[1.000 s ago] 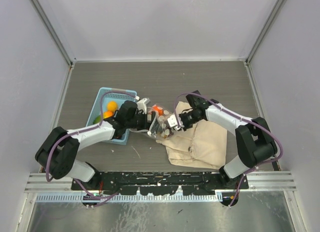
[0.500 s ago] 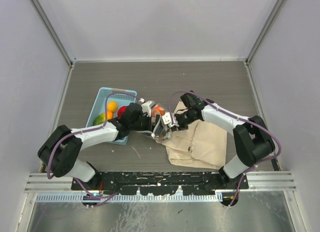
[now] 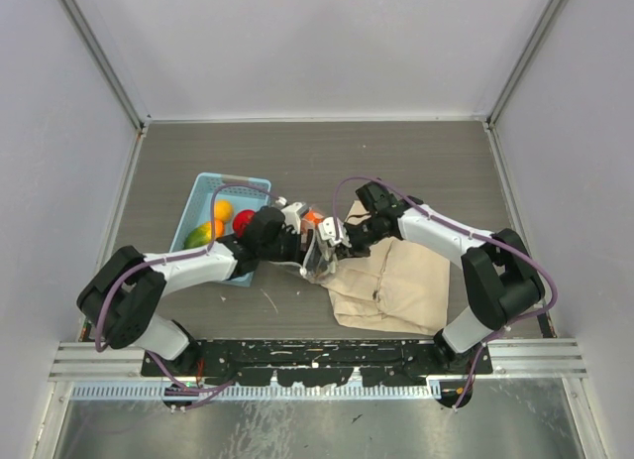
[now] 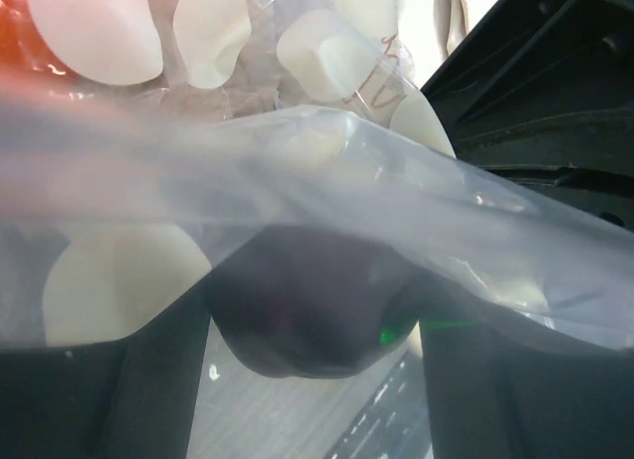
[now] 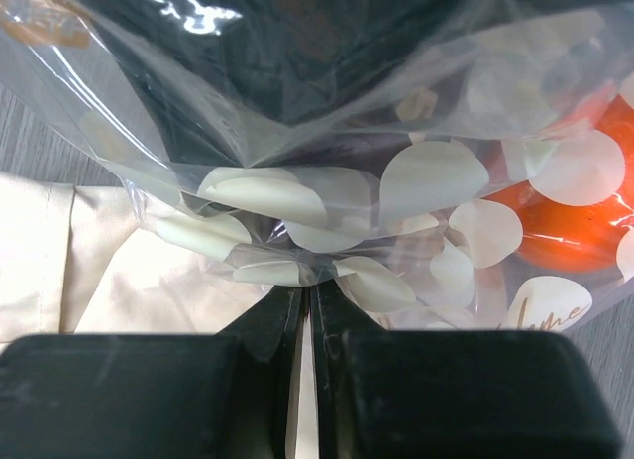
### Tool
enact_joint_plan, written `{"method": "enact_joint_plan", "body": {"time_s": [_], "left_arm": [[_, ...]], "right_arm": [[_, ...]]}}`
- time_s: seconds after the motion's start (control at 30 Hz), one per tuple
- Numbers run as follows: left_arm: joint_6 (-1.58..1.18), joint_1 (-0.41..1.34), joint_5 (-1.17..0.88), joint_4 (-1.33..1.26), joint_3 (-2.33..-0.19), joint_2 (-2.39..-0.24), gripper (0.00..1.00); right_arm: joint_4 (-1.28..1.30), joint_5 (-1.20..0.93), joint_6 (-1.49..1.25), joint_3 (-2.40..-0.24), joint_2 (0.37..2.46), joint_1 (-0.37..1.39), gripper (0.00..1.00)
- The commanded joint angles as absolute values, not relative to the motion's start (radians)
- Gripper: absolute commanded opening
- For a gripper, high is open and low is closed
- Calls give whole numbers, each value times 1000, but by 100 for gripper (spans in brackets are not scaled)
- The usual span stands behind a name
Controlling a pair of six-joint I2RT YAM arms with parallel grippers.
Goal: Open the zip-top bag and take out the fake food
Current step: Pick up the fake fruit from the zipper food storage bag.
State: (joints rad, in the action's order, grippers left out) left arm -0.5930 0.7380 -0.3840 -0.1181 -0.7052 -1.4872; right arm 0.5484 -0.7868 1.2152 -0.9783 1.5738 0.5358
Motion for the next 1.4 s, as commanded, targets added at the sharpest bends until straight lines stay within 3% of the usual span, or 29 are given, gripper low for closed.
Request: {"method": "enact_joint_plan", "body": {"time_s": [0.0, 0.1, 0.23, 1.37], "left_arm": [[-575, 748, -349, -103, -742, -1431, 54], [-552, 747, -307, -49, -737, -1377, 44], [-528, 736, -276, -4, -721, -1308, 39], [-635, 692, -183, 114, -622, -974, 33]], "right_arm": [[510, -818, 1200, -1020, 1566, 542, 11], [523, -814, 1223, -1022, 1561, 517, 10], [533, -815, 1242, -1021, 1553, 480, 7], [526, -774, 1246, -1026, 1528, 397, 4]]}}
